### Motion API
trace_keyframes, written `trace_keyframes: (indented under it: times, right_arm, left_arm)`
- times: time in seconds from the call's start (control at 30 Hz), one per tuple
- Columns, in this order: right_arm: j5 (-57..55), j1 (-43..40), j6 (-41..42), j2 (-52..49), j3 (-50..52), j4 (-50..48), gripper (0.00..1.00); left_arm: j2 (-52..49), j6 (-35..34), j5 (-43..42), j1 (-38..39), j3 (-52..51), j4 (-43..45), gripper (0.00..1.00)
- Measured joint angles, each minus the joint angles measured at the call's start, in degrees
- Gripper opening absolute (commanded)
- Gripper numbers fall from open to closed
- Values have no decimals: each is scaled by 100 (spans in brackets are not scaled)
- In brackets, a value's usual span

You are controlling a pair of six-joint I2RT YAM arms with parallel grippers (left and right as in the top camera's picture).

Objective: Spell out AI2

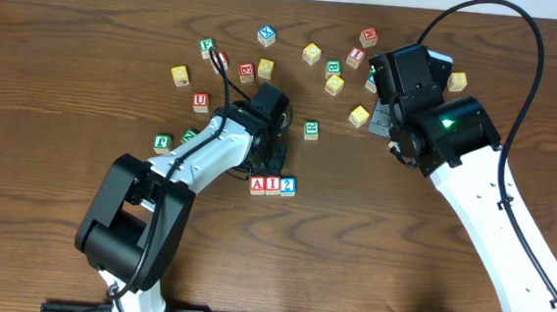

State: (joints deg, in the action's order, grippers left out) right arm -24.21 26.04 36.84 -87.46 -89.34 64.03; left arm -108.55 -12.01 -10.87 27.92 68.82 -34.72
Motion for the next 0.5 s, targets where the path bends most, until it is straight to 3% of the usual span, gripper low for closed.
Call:
trace_keyframes:
  times: [0.5]
  right_arm:
    - [0, 0, 0, 0, 0, 0, 3]
  left_arm:
    - [0, 2, 39, 439, 0, 7, 7]
